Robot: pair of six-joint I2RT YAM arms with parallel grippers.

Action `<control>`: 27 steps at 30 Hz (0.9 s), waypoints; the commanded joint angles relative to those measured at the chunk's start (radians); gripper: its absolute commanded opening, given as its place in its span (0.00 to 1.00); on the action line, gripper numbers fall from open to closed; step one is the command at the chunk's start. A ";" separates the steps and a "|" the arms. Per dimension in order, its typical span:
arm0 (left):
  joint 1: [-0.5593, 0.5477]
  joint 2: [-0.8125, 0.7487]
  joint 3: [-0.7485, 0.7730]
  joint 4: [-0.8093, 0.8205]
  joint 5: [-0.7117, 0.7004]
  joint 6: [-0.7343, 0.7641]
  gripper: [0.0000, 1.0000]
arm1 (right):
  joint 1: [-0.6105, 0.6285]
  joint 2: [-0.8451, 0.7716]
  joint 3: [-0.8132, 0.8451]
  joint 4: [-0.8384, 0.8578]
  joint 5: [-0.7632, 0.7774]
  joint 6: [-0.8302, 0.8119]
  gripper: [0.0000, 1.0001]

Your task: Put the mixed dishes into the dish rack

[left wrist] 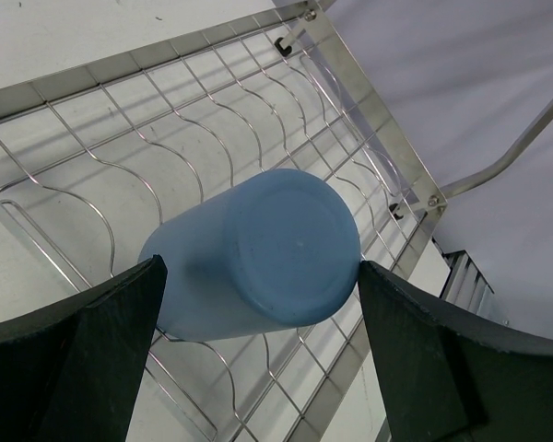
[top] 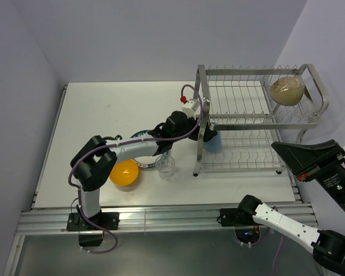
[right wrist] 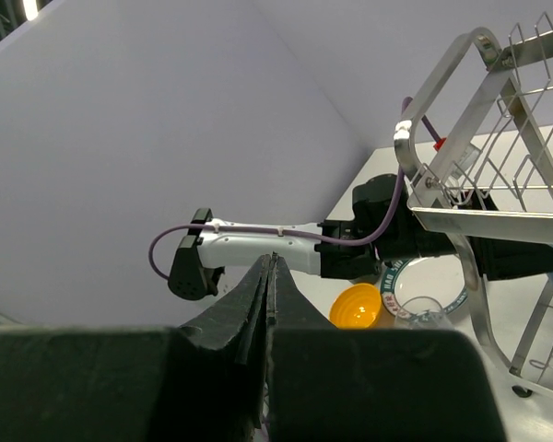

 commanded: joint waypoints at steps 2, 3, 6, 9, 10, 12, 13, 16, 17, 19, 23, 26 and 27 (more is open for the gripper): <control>-0.030 -0.071 -0.010 0.036 0.066 0.015 0.91 | -0.003 -0.013 -0.009 0.043 -0.006 -0.014 0.00; -0.030 -0.071 -0.012 0.035 0.067 0.017 0.91 | -0.003 -0.013 -0.010 0.046 -0.006 -0.014 0.00; -0.034 -0.075 -0.015 0.035 0.070 0.018 0.91 | -0.003 -0.015 -0.010 0.046 -0.009 -0.014 0.00; -0.040 -0.075 -0.013 0.036 0.075 0.020 0.91 | -0.003 -0.016 -0.013 0.050 -0.009 -0.011 0.00; -0.040 -0.075 -0.013 0.035 0.074 0.020 0.91 | -0.003 -0.018 -0.016 0.050 -0.009 -0.011 0.00; -0.042 -0.077 -0.016 0.032 0.071 0.021 0.91 | -0.003 -0.019 -0.016 0.051 -0.009 -0.008 0.00; -0.042 -0.080 -0.018 0.032 0.067 0.020 0.91 | -0.003 -0.019 -0.016 0.051 -0.009 -0.008 0.00; -0.042 -0.092 -0.032 0.032 0.061 0.024 0.91 | -0.002 -0.018 -0.013 0.050 -0.009 -0.011 0.00; -0.042 -0.097 -0.039 0.033 0.057 0.030 0.91 | -0.003 -0.018 -0.012 0.050 -0.009 -0.009 0.00; -0.039 -0.109 -0.049 0.030 0.052 0.037 0.91 | -0.003 -0.018 -0.012 0.050 -0.011 -0.009 0.00; -0.011 -0.120 -0.073 0.038 0.075 0.050 0.90 | -0.003 -0.015 -0.009 0.047 -0.009 -0.013 0.00; 0.030 -0.128 -0.101 0.081 0.124 0.028 0.89 | -0.005 -0.009 -0.002 0.043 -0.014 -0.017 0.00; 0.039 -0.126 -0.107 0.090 0.152 0.021 0.89 | -0.003 -0.007 -0.004 0.042 -0.014 -0.016 0.00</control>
